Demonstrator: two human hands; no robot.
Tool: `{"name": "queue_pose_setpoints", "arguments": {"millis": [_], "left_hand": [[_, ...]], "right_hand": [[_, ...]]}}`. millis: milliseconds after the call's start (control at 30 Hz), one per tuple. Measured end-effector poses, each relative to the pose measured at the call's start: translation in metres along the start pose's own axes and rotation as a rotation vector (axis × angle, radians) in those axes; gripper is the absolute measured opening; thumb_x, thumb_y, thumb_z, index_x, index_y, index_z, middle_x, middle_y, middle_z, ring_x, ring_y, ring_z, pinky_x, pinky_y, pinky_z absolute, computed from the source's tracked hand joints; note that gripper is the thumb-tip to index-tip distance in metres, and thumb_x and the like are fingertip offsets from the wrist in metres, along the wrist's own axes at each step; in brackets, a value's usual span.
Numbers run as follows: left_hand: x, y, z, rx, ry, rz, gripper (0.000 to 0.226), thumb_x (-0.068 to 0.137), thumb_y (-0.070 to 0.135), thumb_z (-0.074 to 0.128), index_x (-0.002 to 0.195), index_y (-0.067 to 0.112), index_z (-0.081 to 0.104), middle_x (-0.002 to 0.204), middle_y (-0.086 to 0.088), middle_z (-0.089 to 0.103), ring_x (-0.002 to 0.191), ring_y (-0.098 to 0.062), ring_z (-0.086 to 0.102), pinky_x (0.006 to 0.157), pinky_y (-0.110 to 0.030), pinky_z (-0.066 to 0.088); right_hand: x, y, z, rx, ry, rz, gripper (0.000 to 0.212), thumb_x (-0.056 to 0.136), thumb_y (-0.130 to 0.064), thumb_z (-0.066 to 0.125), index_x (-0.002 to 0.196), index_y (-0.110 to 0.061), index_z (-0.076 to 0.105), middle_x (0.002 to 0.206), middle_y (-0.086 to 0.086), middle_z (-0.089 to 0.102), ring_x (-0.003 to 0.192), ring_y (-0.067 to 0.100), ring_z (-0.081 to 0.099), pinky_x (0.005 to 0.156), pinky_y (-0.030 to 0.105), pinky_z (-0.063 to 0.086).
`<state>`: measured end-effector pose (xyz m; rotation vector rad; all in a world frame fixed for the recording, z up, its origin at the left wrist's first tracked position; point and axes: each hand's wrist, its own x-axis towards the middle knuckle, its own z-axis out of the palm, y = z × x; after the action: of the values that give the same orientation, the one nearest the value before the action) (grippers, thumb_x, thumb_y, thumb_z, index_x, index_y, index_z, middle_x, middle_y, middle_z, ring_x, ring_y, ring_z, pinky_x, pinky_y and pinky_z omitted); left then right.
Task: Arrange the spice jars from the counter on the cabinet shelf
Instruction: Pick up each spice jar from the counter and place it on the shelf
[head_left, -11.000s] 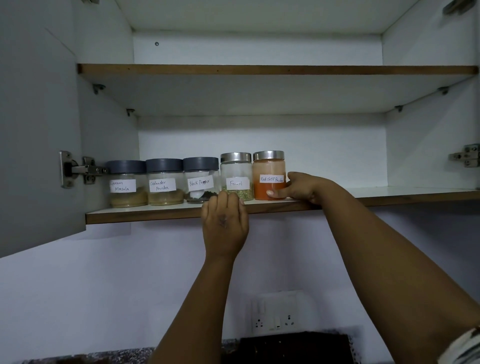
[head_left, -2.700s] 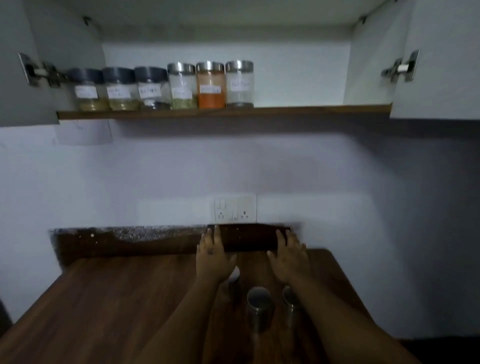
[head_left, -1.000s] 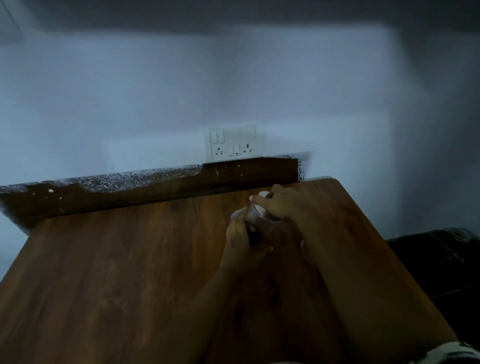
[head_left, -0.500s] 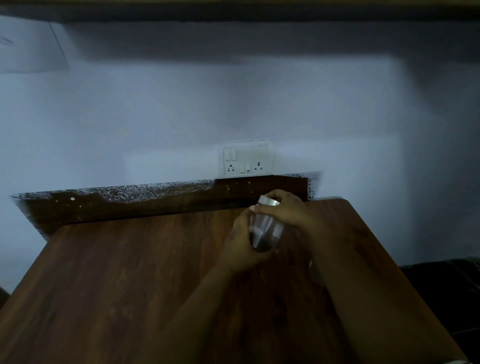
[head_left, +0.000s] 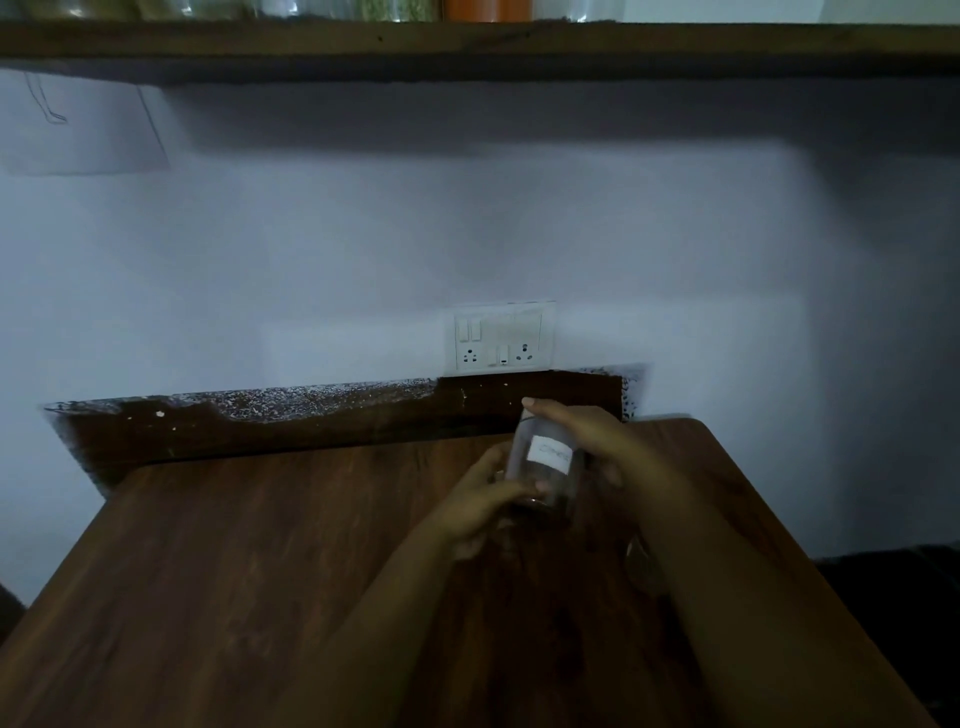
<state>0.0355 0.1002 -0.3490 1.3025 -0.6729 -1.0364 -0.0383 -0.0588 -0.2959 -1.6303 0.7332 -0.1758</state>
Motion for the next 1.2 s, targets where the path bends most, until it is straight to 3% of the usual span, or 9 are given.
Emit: {"name": "queue_pose_setpoints", "arguments": {"millis": [133, 333, 800, 1033, 1133, 1200], "left_hand": [[-0.003, -0.002, 0.001, -0.104, -0.117, -0.045, 0.077, 0.068, 0.033, 0.08, 0.136, 0.028, 0.044, 0.137, -0.016, 0.052, 0.12, -0.036, 0.057, 0.093, -0.049, 0.052], [-0.004, 0.005, 0.004, 0.039, -0.086, -0.016, 0.086, 0.062, 0.033, 0.083, 0.137, 0.034, 0.04, 0.134, -0.006, 0.054, 0.12, -0.028, 0.058, 0.09, -0.04, 0.055], [-0.011, 0.016, 0.01, 0.062, -0.066, 0.022, 0.086, 0.061, 0.032, 0.083, 0.136, 0.033, 0.042, 0.133, -0.005, 0.056, 0.12, -0.027, 0.057, 0.088, -0.039, 0.055], [-0.011, 0.015, 0.012, 0.065, -0.067, 0.03, 0.084, 0.062, 0.032, 0.083, 0.135, 0.034, 0.044, 0.133, -0.006, 0.057, 0.119, -0.028, 0.058, 0.087, -0.039, 0.055], [-0.011, 0.015, 0.013, 0.068, -0.014, 0.081, 0.091, 0.056, 0.032, 0.086, 0.136, 0.034, 0.042, 0.13, -0.005, 0.058, 0.118, -0.026, 0.059, 0.091, -0.039, 0.054], [-0.01, 0.02, 0.015, 0.039, 0.061, 0.137, 0.108, 0.055, 0.031, 0.087, 0.145, 0.034, 0.028, 0.128, -0.001, 0.057, 0.117, -0.023, 0.059, 0.096, -0.04, 0.053]], "right_hand": [[-0.009, -0.005, -0.005, 0.179, -0.131, -0.043, 0.038, 0.066, -0.049, 0.081, 0.089, -0.019, 0.076, 0.083, 0.006, 0.075, 0.073, 0.02, 0.072, 0.066, 0.03, 0.057], [-0.014, -0.006, 0.001, 0.246, -0.095, -0.09, 0.031, 0.077, -0.043, 0.076, 0.093, -0.017, 0.073, 0.08, 0.004, 0.074, 0.072, 0.019, 0.069, 0.059, 0.026, 0.053], [-0.019, -0.012, 0.0, 0.284, -0.151, -0.107, 0.027, 0.079, -0.041, 0.075, 0.089, -0.016, 0.073, 0.08, 0.006, 0.073, 0.074, 0.02, 0.069, 0.069, 0.031, 0.054], [-0.025, -0.014, -0.002, 0.248, -0.153, -0.117, 0.03, 0.08, -0.042, 0.073, 0.093, -0.015, 0.072, 0.081, 0.005, 0.074, 0.071, 0.017, 0.071, 0.061, 0.026, 0.055], [-0.03, -0.018, -0.002, 0.274, -0.171, -0.155, 0.04, 0.078, -0.05, 0.069, 0.098, -0.015, 0.071, 0.092, 0.009, 0.072, 0.082, 0.022, 0.07, 0.071, 0.032, 0.055], [-0.032, -0.019, -0.006, 0.308, -0.202, -0.194, 0.052, 0.078, -0.053, 0.065, 0.115, -0.016, 0.065, 0.112, 0.011, 0.068, 0.102, 0.027, 0.065, 0.086, 0.044, 0.053]]}}
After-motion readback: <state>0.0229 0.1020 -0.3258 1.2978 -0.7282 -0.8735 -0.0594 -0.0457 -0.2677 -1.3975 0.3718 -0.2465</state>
